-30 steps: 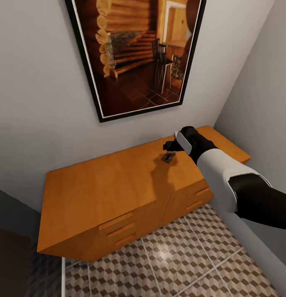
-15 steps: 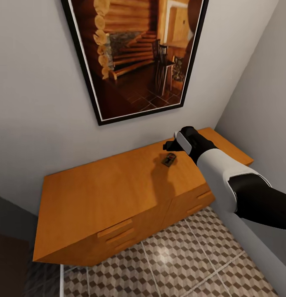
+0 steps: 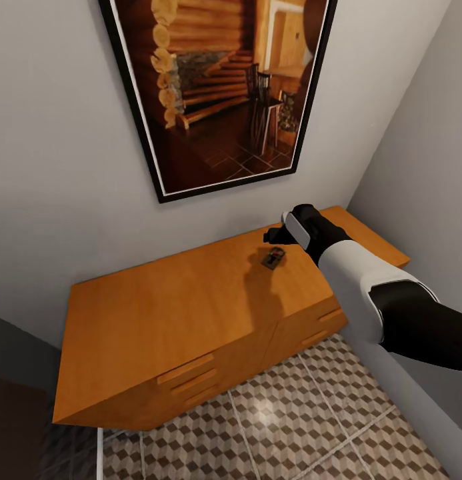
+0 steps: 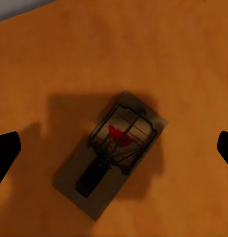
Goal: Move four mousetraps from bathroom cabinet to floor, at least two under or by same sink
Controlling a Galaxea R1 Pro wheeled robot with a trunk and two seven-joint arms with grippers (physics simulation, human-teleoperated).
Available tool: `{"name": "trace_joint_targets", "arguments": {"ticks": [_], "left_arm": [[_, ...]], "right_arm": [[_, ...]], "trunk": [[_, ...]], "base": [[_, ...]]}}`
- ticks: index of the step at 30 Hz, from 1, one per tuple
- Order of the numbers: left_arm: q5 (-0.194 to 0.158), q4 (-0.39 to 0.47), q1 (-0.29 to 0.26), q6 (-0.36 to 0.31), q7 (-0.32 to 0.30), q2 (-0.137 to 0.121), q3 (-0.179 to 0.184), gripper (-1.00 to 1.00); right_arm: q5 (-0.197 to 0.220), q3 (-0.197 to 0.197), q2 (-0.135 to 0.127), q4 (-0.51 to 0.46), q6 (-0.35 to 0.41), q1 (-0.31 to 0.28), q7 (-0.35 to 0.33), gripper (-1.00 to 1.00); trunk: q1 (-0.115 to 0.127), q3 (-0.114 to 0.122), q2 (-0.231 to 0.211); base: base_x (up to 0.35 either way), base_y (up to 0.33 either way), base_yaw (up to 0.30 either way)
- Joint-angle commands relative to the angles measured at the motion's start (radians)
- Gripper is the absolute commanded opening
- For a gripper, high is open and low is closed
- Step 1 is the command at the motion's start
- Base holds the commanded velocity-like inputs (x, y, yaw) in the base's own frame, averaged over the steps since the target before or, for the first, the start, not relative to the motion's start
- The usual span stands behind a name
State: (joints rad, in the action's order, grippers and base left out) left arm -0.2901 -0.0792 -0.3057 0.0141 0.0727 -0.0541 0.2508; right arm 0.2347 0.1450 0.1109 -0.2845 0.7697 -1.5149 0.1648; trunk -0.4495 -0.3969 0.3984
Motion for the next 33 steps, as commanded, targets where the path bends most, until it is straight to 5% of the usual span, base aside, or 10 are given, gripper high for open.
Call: {"name": "trace_joint_targets", "arguments": {"ticks": [1,33], "left_arm": [[-0.006,-0.002,-0.001,0.001,0.001,0.0,0.008,-1.0],[-0.006,-0.002,-0.001,0.001,0.001,0.0,0.008,-1.0]], "right_arm": [[0.011,0.007,0.0,-0.001,0.003,-0.001,0.007,1.0],[0.011,0.008,0.0,0.003,0.003,-0.001,0.007,1.0]], "trunk": [[0.0,-0.001,0.002],[0.0,-0.038,0.002]], "base": [[0.0,0.0,0.0],[0.0,0.0,0.0]]}}
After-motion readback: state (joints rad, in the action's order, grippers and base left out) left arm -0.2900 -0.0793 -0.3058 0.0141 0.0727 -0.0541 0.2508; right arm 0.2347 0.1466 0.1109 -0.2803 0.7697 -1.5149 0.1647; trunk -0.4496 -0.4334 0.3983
